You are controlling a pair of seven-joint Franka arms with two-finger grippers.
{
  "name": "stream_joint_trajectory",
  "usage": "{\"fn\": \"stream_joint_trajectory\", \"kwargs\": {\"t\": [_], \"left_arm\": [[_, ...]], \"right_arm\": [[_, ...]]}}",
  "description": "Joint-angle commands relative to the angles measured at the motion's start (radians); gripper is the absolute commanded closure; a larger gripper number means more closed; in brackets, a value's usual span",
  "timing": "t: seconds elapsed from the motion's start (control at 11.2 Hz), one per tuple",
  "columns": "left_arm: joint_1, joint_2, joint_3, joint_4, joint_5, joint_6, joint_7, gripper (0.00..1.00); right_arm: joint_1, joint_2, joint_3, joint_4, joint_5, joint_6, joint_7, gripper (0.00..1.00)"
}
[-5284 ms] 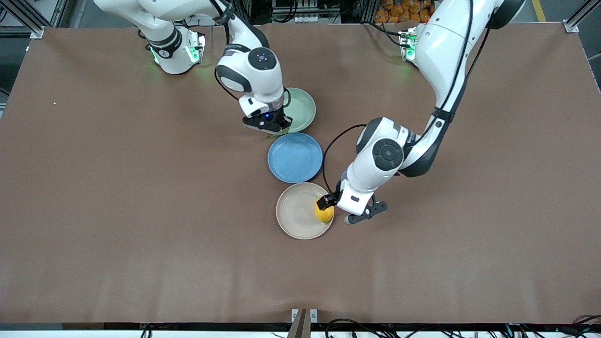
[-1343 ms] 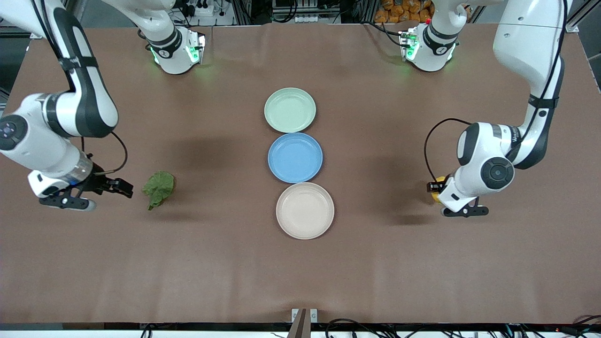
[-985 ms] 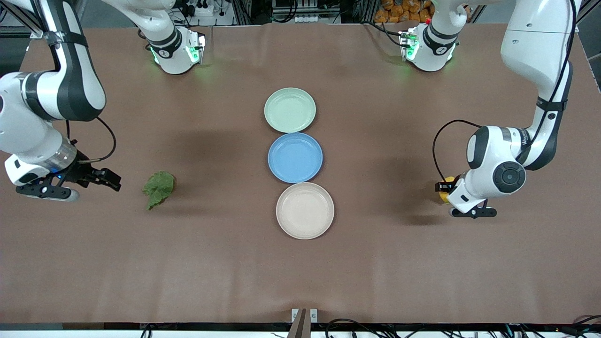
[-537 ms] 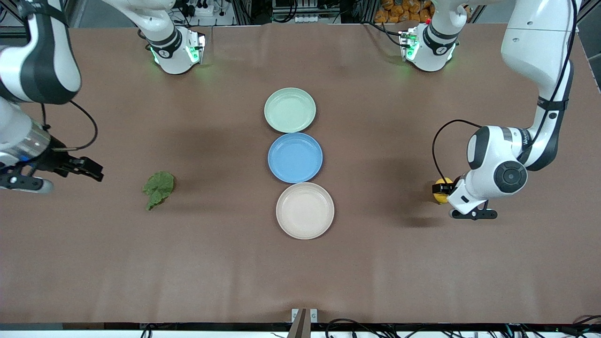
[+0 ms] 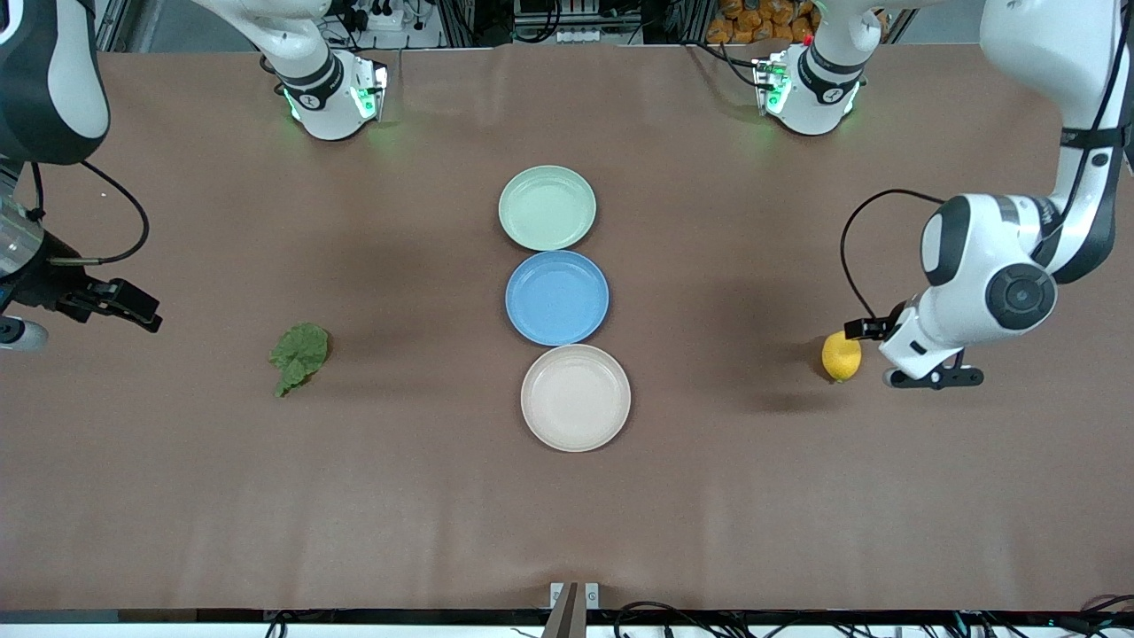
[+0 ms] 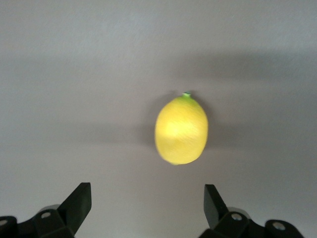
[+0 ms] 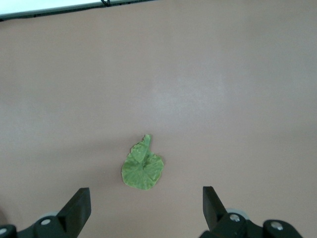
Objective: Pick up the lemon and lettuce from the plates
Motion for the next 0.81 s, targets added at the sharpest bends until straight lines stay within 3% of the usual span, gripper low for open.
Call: {"fn": "stream_joint_trajectory", "kwargs": {"t": [0.0,0.45,0.72], "left_arm": [[0.020,-0.161,-0.024,-0.167,-0.044,0.008,0.016,0.00],[0.020,-0.255,-0.098,-0.316,-0.071,0.071,-0.040,0.00],[0.012,-0.284,-0.107,-0.318,-0.071,0.060,-0.026,0.00]], "right_arm": [[-0.007,-0.021,0.002,0.023,0.037,-0.024,-0.001,0.00],[-0.004,-0.099,0.000,0.025,0.051,-0.107,-0.004,0.00],[0.002,-0.116,-0.006,0.031,0.051,-0.140,-0.004,0.00]]}}
